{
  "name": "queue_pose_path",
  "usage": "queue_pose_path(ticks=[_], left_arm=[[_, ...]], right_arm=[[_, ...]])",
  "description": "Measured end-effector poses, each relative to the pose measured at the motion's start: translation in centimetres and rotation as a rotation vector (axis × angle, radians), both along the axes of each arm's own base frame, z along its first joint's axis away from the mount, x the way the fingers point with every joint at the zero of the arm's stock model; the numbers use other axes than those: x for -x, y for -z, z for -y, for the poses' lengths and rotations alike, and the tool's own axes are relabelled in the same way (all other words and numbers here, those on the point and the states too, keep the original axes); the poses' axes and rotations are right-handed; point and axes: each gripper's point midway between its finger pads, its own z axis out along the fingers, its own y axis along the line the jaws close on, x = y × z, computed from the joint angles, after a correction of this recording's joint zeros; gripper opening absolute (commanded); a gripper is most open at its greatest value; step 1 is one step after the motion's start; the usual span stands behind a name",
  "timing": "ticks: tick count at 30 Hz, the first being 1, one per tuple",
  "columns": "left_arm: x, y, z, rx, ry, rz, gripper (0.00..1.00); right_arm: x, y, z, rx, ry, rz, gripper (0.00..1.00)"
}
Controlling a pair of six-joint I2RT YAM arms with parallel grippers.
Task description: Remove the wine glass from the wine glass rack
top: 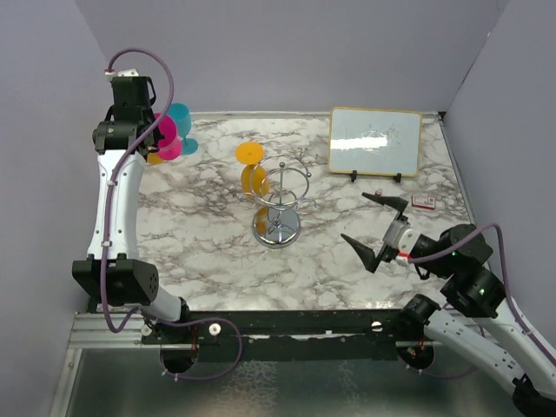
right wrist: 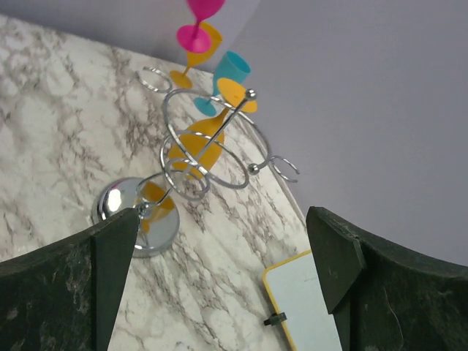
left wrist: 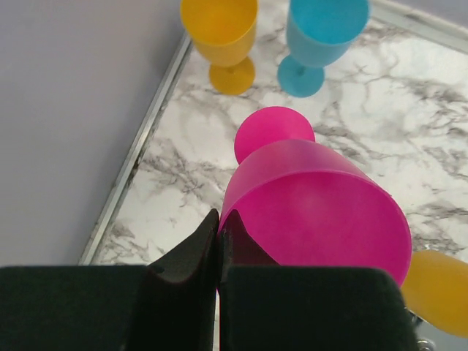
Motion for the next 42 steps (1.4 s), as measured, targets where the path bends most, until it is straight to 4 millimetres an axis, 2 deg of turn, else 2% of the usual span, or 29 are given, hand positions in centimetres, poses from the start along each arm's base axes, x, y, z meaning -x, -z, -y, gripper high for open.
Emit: queue_pose_path(ticks=[2, 6, 9, 13, 16, 20, 25, 30, 40, 42], left_arm=[[0.3, 2.0, -1.4, 0.006, -0.039, -0.051, 0.00], [0.1, 4.1, -3.5, 0.029, -0.099, -0.096, 0.00], [-0.6, 6.1, -5.5, 0.087, -0.143, -0.125, 0.00], [-1.2, 9.9, -8.9, 0.140, -0.225, -0.201, 0.00], [-1.7, 12.3, -9.9, 0.155, -0.247, -0.254, 0.00], [-2.5, 14.5, -10.3, 0.176, -0.250, -0.300, 0.00], [-3.8, 15.7, -11.5, 0.188, -0.263, -0.313, 0.00], [-4.8, 16.0, -12.3, 0.189, -0.274, -0.305, 0.00], [-5.0, 17.2, -13.3, 0.194, -0.292, -0.322, 0.00], [-5.0, 17.4, -13.4, 0.195, -0.294, -0.328, 0.05]], right_arm=[[-0.6, -1.3, 0.2, -0.065, 0.039, -0.055, 1.00], [-1.5, -3.0, 0.2, -0.147, 0.086, -0.133, 1.00], [-1.8, -2.9, 0.1, -0.170, 0.105, -0.176, 1.00], [-1.5, -2.8, 0.3, -0.189, 0.104, -0.190, 1.00], [-1.1, -3.2, 0.7, -0.208, 0.101, -0.179, 1.00], [-1.0, -3.7, 0.7, -0.226, 0.097, -0.169, 1.00], [-1.0, -3.6, 0.7, -0.228, 0.096, -0.168, 1.00], [-1.1, -3.3, 0.6, -0.223, 0.097, -0.173, 1.00], [-1.6, -2.7, 0.1, -0.204, 0.098, -0.192, 1.00], [-1.6, -2.6, 0.0, -0.201, 0.096, -0.196, 1.00]])
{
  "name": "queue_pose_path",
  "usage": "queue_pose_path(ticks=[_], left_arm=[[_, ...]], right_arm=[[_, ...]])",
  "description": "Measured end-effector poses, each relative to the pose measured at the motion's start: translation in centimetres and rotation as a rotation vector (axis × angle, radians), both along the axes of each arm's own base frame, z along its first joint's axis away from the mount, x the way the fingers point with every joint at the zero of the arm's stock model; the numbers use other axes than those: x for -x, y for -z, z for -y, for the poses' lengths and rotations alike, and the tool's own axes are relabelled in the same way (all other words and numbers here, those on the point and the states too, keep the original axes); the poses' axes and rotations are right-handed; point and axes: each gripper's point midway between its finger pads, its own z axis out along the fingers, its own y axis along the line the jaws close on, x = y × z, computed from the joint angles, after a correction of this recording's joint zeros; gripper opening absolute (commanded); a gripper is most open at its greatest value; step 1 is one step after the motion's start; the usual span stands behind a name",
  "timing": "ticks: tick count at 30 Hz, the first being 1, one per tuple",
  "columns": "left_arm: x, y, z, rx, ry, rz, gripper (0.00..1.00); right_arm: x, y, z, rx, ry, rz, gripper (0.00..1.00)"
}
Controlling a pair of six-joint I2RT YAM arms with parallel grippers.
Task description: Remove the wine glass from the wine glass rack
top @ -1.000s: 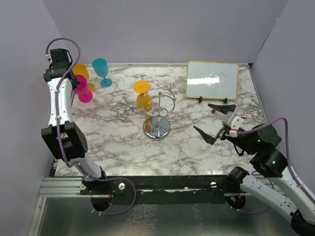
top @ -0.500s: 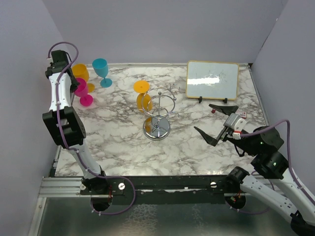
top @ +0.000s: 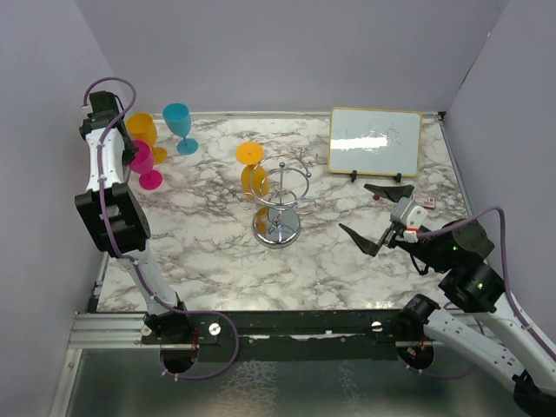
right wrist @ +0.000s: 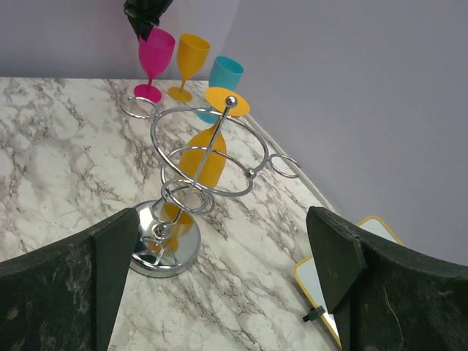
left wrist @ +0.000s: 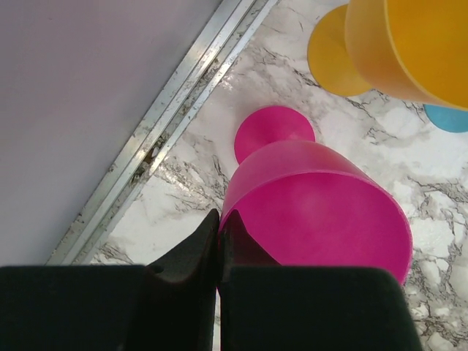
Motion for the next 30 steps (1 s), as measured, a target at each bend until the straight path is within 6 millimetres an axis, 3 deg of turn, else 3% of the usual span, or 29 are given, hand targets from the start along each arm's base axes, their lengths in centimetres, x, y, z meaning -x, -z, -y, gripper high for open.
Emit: queue_pose_path(ticks=[9, 13, 17, 20, 24, 30], left_arm=[[-0.1, 0.6, -0.1, 0.001, -0.001, -0.011, 0.46], [0.0, 0.5, -0.5, -0.008, -0.014, -0.011, 0.55], [0.4, -1.0, -0.9, -0.023, -0.036, 0.018, 0.66], [1.0, -4.1, -1.1, -0.050, -0.053, 0.083, 0.69], [2.5, -10.2, -0.5, -0.092, -0.065, 0.230, 0.73], [6.0, -18.6, 3.3, -0.075, 0.003, 0.509, 0.75]], right_arm=[[0.0, -0.1, -0.1, -0.006, -0.005, -0.001, 1.00], [0.0, 0.0, -0.2, -0.003, -0.009, -0.003, 1.00], [-0.1, 0.2, -0.4, 0.004, -0.016, -0.010, 1.00], [-0.1, 0.4, -0.6, 0.008, -0.023, -0.013, 1.00], [-0.1, 0.5, -0.8, 0.013, -0.032, -0.018, 1.00], [-0.1, 1.1, -1.5, 0.031, -0.060, -0.034, 1.00]])
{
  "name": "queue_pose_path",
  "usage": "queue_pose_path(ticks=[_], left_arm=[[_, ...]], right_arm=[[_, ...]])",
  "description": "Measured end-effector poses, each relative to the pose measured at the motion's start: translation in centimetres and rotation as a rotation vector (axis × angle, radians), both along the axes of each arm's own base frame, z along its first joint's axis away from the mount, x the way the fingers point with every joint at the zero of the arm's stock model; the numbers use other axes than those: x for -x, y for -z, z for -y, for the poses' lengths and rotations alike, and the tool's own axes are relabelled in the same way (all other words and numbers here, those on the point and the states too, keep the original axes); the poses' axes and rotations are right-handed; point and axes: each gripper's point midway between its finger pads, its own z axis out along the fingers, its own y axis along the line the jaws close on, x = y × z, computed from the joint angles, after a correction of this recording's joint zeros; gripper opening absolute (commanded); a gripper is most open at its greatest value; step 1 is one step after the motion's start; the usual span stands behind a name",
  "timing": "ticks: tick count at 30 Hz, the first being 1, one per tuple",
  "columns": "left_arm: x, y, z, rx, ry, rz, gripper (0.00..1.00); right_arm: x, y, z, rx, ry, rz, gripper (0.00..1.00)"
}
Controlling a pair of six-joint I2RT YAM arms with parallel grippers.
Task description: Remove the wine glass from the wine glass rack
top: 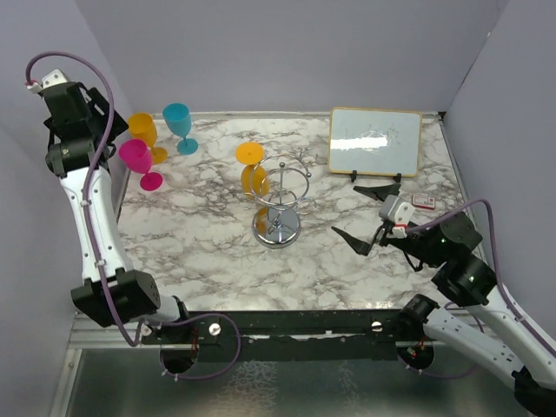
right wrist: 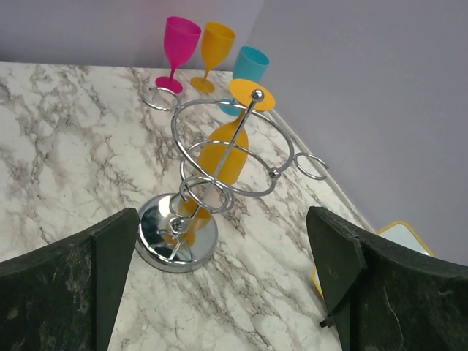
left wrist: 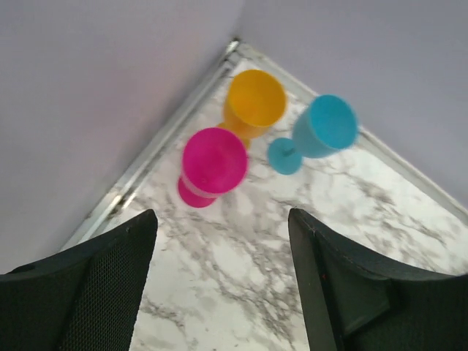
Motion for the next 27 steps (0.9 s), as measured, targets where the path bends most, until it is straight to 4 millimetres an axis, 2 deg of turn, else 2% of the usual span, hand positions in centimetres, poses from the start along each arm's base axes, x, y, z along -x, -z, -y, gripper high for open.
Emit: queue_pose_path(ticks=[2, 5, 8, 9, 12, 14, 16, 21, 23, 27], left_arm=[[0.3, -1.5, 1.8, 0.013, 0.063, 0.071, 0.77], [0.0, -1.9, 6.9, 0.074, 0.256, 0.153, 0.81], [-0.3, 0.0, 12.7, 0.175, 0.477, 0.177, 0.81], [-0.2, 1.3, 15.3, 0.239, 0.569, 0.173, 0.81], [0.7, 4.3, 20.4, 0.422, 0.739, 0.141, 0.81], [1.5, 5.7, 22.7, 0.529, 0.806, 0.116, 0.81], [2.4, 6.1, 24.6, 0.620, 0.856, 0.096, 0.74], [2.9, 5.3, 28.0, 0.740, 0.951, 0.091, 0.65], [2.7, 5.5, 28.7, 0.769, 0.964, 0.079, 0.63], [1.5, 7.4, 29.5, 0.822, 0.947, 0.023, 0.62]], right_arm=[[0.0, 0.5, -0.4, 0.012, -0.017, -0.013, 1.00], [-0.1, 0.9, -0.8, 0.024, -0.032, -0.026, 1.00], [0.1, 1.0, -0.9, 0.026, -0.040, -0.028, 1.00], [0.1, 0.9, -0.9, 0.025, -0.042, -0.027, 1.00], [0.3, 0.8, -0.8, 0.014, -0.045, -0.031, 1.00], [0.4, 0.8, -0.9, 0.007, -0.051, -0.044, 1.00], [0.4, 1.2, -1.2, 0.011, -0.061, -0.066, 1.00], [-0.2, 2.6, -2.3, 0.026, -0.078, -0.147, 1.00], [-0.3, 3.0, -2.6, 0.028, -0.078, -0.182, 1.00], [-0.4, 3.2, -2.9, 0.016, -0.077, -0.222, 1.00]])
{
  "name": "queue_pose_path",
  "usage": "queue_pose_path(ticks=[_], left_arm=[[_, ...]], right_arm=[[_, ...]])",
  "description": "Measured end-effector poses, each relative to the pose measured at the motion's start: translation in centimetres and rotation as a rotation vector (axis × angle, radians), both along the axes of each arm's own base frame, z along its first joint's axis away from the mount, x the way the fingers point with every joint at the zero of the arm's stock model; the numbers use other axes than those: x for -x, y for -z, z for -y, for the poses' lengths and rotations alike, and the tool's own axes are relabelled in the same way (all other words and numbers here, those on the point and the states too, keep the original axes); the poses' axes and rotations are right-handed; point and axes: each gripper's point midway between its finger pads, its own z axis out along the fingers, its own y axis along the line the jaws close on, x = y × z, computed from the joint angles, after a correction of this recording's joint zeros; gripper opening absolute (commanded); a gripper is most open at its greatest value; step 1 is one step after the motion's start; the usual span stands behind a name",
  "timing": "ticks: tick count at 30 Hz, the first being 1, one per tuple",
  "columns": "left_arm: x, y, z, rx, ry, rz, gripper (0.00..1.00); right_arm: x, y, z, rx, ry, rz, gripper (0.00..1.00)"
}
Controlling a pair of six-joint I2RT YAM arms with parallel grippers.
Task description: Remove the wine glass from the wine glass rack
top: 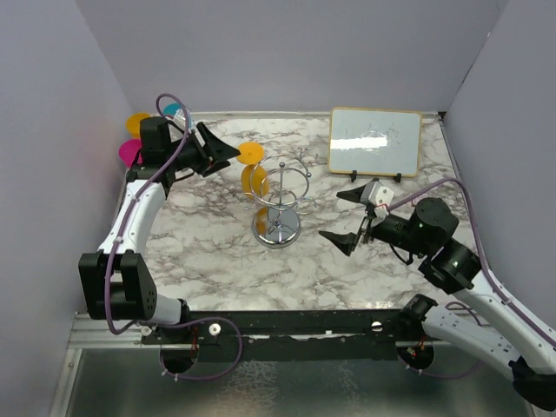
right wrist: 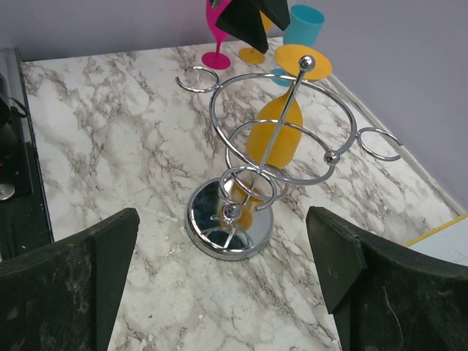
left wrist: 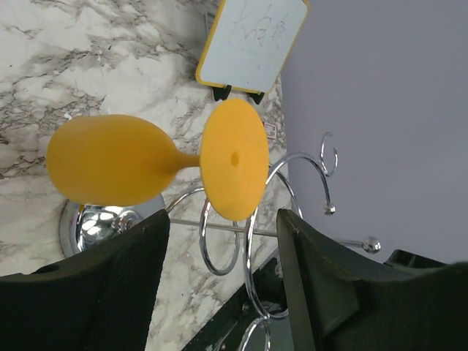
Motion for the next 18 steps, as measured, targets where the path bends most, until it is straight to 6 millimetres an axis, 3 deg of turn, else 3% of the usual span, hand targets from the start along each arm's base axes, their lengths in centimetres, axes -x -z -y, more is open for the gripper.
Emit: queue_pose_path(ticks=[6, 18], left_arm=[[-1.3, 1.2, -0.2, -0.007, -0.031, -0.041, 0.54], [-2.8, 2.2, 1.9, -0.015, 0.007, -0.052, 0.37]], right_arm=[[0.3, -0.8, 0.5, -0.034, 0.019, -0.006, 1.00], [-0.4, -1.4, 1.4, -0.053, 0.087, 0.002, 1.00]])
